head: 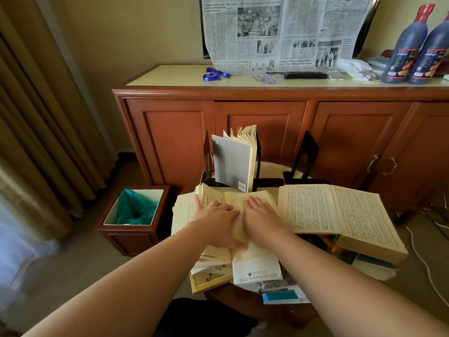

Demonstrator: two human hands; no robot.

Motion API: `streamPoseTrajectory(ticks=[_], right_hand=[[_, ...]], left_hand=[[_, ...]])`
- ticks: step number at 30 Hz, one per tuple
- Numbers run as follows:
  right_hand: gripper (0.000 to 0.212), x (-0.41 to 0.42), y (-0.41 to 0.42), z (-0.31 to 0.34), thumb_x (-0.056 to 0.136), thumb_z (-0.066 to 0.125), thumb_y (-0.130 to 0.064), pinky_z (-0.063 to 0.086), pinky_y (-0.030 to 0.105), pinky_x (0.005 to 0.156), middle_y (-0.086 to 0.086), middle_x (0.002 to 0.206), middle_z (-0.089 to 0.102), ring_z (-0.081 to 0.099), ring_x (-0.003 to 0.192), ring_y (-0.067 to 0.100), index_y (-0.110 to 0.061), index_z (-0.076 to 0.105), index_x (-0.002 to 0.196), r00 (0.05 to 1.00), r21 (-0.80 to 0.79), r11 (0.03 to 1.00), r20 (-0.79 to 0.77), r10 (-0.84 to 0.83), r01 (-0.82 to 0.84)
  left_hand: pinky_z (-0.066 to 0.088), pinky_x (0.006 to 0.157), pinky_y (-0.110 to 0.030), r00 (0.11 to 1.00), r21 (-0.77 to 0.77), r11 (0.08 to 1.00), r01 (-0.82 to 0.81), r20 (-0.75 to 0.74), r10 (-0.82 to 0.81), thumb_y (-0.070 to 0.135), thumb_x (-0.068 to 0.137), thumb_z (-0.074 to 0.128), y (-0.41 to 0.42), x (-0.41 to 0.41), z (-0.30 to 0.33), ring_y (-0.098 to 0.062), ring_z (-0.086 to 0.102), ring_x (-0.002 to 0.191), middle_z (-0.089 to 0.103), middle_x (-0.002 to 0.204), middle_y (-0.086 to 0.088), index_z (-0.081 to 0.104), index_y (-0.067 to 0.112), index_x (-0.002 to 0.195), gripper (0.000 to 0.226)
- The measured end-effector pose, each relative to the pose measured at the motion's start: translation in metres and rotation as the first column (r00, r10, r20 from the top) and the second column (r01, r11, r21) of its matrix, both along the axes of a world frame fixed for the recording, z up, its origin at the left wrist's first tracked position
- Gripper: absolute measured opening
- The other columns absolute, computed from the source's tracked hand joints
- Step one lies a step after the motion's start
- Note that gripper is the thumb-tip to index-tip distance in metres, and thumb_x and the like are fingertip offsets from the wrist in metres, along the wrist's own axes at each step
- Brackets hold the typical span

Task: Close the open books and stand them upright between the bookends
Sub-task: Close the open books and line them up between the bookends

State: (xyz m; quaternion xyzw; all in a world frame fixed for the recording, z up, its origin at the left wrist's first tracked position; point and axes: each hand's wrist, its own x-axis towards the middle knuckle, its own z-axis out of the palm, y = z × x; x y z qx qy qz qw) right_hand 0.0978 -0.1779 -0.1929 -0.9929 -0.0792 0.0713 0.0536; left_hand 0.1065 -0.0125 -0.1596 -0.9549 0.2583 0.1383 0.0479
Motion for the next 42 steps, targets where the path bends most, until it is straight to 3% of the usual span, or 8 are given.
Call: streamPoseTrajectory(ticks=[5,10,16,24,30,35,39,42], right_hand=[[0.071,-0.051,-0.009,-0.004,0.108,0.040,-0.025,-0.002,0.038,0.129,0.010,0.174,-0.003,-0.005,0.160,0.023,-0.008,0.002,0.165,0.997,0.040,0.998,0.061,0.044,-0.047],[0.066,-0.082,-0.010,-0.006,0.106,0.036,-0.013,-0.001,0.038,0.127,0.011,0.173,-0.002,-0.006,0.160,0.024,-0.009,0.006,0.165,0.996,0.043,0.997,0.065,0.064,-0.067],[0.064,-0.050,-0.013,0.003,0.108,0.037,-0.020,0.005,0.037,0.130,0.007,0.174,0.003,-0.001,0.160,0.020,-0.008,0.008,0.165,0.998,0.090,0.994,0.024,0.066,-0.068],[0.047,0.032,0.006,0.008,0.099,0.036,-0.010,0.031,0.044,0.117,0.012,0.152,0.049,0.045,0.138,0.029,-0.006,0.048,0.145,0.997,0.013,0.998,-0.062,-0.056,0.057],[0.073,-0.010,0.000,0.002,0.104,0.044,-0.012,0.006,0.044,0.129,0.014,0.173,0.002,0.000,0.160,0.028,-0.003,0.005,0.164,1.000,-0.022,1.000,0.011,0.013,-0.013],[0.063,-0.062,-0.016,-0.005,0.111,0.030,-0.024,0.000,0.040,0.129,0.005,0.174,-0.003,-0.007,0.160,0.020,-0.011,0.002,0.166,0.998,0.055,0.997,0.029,0.051,-0.053],[0.058,-0.071,-0.016,-0.002,0.112,0.027,-0.026,-0.003,0.034,0.127,0.002,0.174,0.002,-0.004,0.159,0.016,-0.014,0.009,0.166,0.998,0.151,0.988,0.055,0.019,-0.027],[0.049,-0.079,-0.013,0.003,0.112,0.034,-0.028,0.011,0.031,0.125,-0.001,0.168,0.027,0.018,0.157,0.018,-0.016,0.032,0.159,0.993,0.343,0.938,0.092,-0.078,0.042]], left_hand=[[0.000,0.113,-0.084,1.000,0.023,1.000,-0.004,-0.008,0.004,0.095,0.071,0.053,-0.002,-0.002,0.002,-0.026,0.024,0.154,0.032,0.166,0.012,0.033,0.041,0.160,0.106],[-0.007,0.112,-0.085,1.000,0.026,1.000,-0.016,-0.021,0.016,0.095,0.072,0.053,-0.001,-0.005,0.006,-0.026,0.020,0.156,0.028,0.169,0.012,0.029,0.042,0.162,0.107],[-0.005,0.111,-0.086,1.000,0.027,1.000,-0.004,-0.017,0.004,0.093,0.073,0.055,-0.001,-0.007,0.008,-0.026,0.022,0.155,0.032,0.167,0.012,0.032,0.042,0.160,0.104],[-0.009,0.111,-0.085,1.000,-0.035,0.999,-0.020,-0.007,0.020,0.093,0.069,0.057,0.001,-0.003,-0.002,-0.024,0.024,0.153,0.037,0.163,0.014,0.033,0.046,0.158,0.103],[-0.006,0.113,-0.083,1.000,-0.020,0.999,-0.027,0.008,0.027,0.097,0.068,0.052,0.003,-0.004,-0.003,-0.023,0.022,0.154,0.031,0.166,0.016,0.030,0.046,0.160,0.107],[-0.008,0.120,-0.074,0.997,-0.070,0.995,-0.065,0.038,0.068,0.094,0.069,0.059,0.005,-0.013,0.004,-0.023,0.015,0.157,0.028,0.169,0.011,0.031,0.041,0.161,0.110],[0.019,0.125,-0.053,0.959,-0.182,0.960,-0.214,0.150,0.242,0.094,0.053,0.072,0.006,-0.025,0.012,-0.031,0.017,0.154,0.021,0.167,-0.005,0.019,0.033,0.164,0.138],[0.044,0.112,-0.041,0.863,-0.319,0.835,-0.449,0.090,0.498,0.082,0.057,0.083,0.006,-0.033,0.016,-0.027,0.040,0.138,0.039,0.150,-0.008,0.022,0.017,0.160,0.136]])
